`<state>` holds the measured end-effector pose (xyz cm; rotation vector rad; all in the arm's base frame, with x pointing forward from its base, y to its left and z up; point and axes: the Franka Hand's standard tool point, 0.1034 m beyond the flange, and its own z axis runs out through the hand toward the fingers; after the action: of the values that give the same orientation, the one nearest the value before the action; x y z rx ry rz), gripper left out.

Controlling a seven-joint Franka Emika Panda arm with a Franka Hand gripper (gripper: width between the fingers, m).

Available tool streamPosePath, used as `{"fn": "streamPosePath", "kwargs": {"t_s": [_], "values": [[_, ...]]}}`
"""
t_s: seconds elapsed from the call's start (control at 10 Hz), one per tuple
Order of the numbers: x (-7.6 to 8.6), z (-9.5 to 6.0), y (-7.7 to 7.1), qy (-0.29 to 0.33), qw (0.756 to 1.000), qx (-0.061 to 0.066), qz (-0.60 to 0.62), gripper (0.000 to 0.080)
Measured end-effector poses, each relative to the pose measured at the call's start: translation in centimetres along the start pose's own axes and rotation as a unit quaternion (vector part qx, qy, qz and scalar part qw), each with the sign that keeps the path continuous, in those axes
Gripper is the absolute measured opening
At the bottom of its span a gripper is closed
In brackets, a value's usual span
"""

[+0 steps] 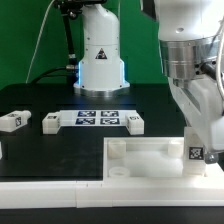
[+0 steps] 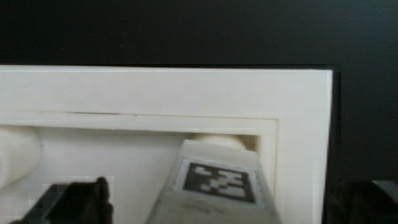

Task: Assemble one leg

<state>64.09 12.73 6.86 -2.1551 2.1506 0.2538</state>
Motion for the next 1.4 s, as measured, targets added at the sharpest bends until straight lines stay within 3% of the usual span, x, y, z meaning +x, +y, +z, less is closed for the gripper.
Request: {"fn": "streamPosePath", "kwargs": {"t_s": [0.3,0.5,0.8,0.9,1.0,1.3,1.4], "values": [[-0.1,-0.1,0.1,0.002,0.986,-0.004,-0.168,0.0648],[-0.6,0.0,0.2,0.008,0.958,-0.006,-0.288,0.0649],[-0.4,-0.2,0.1,0.026,0.874,-0.015,-0.485,0.0649],[0.1,-0.2,0.0,0.026,0.855,-0.014,-0.518,0.0649],[0.6,-0.3,-0.1,0.026,0.819,-0.016,-0.573,0.0649],[0.8,-0.5,-0.3,0.027,0.740,-0.019,-0.672,0.0649],[0.8,-0.5,-0.3,0.026,0.723,-0.020,-0.690,0.0649]]}}
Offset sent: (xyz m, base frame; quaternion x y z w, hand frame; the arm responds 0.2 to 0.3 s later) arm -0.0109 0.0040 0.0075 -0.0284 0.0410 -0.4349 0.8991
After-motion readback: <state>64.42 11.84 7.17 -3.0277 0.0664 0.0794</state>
